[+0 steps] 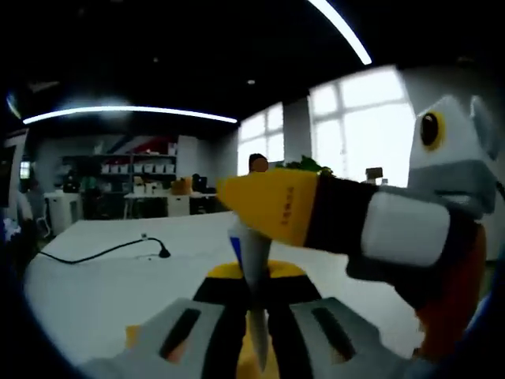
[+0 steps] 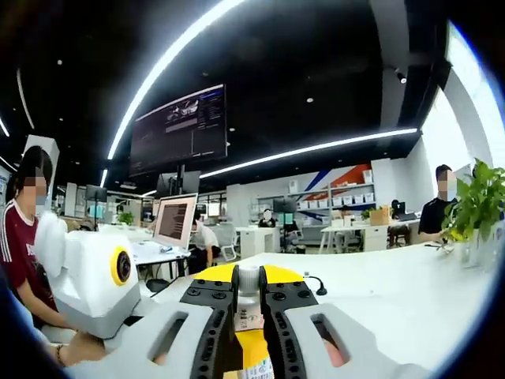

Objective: Pick up the toothpaste unscrew the cap squeeze it onto the small board screw the cap back on and return it to the table

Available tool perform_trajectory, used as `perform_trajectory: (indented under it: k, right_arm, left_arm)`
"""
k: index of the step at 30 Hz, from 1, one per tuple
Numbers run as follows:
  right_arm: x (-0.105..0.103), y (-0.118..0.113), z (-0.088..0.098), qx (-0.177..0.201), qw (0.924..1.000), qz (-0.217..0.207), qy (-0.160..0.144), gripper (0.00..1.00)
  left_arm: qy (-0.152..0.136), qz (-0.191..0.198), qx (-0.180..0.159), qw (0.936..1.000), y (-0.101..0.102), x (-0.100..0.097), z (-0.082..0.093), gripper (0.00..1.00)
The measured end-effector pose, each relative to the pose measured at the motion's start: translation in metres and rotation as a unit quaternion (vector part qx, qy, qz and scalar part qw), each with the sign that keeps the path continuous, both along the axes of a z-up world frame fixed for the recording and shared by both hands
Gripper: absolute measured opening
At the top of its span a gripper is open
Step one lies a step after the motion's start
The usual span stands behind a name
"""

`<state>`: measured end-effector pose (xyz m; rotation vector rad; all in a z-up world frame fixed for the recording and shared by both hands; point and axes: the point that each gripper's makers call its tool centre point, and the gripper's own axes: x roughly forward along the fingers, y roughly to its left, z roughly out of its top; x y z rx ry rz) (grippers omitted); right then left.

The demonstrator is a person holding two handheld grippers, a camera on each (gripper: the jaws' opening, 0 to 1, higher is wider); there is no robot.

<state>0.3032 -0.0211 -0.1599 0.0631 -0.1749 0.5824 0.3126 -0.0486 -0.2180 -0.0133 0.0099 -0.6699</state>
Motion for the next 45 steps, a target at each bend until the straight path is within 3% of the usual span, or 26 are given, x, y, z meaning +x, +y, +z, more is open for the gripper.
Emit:
perform_trajectory:
  k: [11, 15, 21, 26, 29, 34, 37, 39, 44, 45]
  right_arm:
    - [-0.005, -0.002, -0.003, 0.001, 0.9998, -0.016, -0.016, 0.09]
    - [-0.003, -0.003, -0.008, -0.003, 0.9999, -0.011, -0.01, 0.1]
    - [-0.006, -0.003, -0.007, 0.003, 0.9999, 0.001, -0.014, 0.1]
    - [-0.007, -0.002, -0.011, -0.023, 0.9995, 0.011, -0.02, 0.11]
    - [-0.017, -0.009, 0.008, -0.009, 0.9973, 0.017, -0.071, 0.1]
    - [-0.033, -0.021, 0.023, -0.009, 0.9961, 0.027, -0.084, 0.16]
    - [-0.038, -0.028, 0.028, -0.009, 0.9955, 0.039, -0.086, 0.17]
    - [-0.039, -0.032, 0.029, -0.006, 0.995, 0.051, -0.085, 0.17]
    - [-0.04, -0.034, 0.025, -0.025, 0.9898, 0.119, -0.073, 0.19]
    - [-0.04, -0.033, 0.024, -0.022, 0.9883, 0.136, -0.065, 0.19]
  left_arm:
    - [-0.015, 0.008, 0.002, 0.9999, 0.001, -0.003, -0.001, 0.06]
    - [-0.001, 0.002, -0.004, 1.0, 0.0, -0.002, -0.007, 0.06]
    - [-0.001, -0.009, -0.009, 0.9999, -0.001, -0.005, -0.006, 0.06]
    - [0.01, -0.025, -0.008, 0.9996, -0.001, -0.005, -0.011, 0.06]
    - [0.005, -0.048, -0.015, 0.9987, -0.003, -0.009, -0.007, 0.06]
    - [0.006, -0.092, -0.022, 0.9955, -0.006, -0.013, 0.0, 0.06]
    - [0.003, -0.13, -0.013, 0.9915, -0.009, -0.018, 0.002, 0.06]
    - [0.017, -0.163, -0.024, 0.9861, -0.011, -0.023, 0.003, 0.06]
    - [0.042, -0.263, -0.045, 0.9628, -0.013, -0.042, 0.004, 0.06]
    - [0.043, -0.27, -0.044, 0.9608, -0.014, -0.044, 0.003, 0.06]
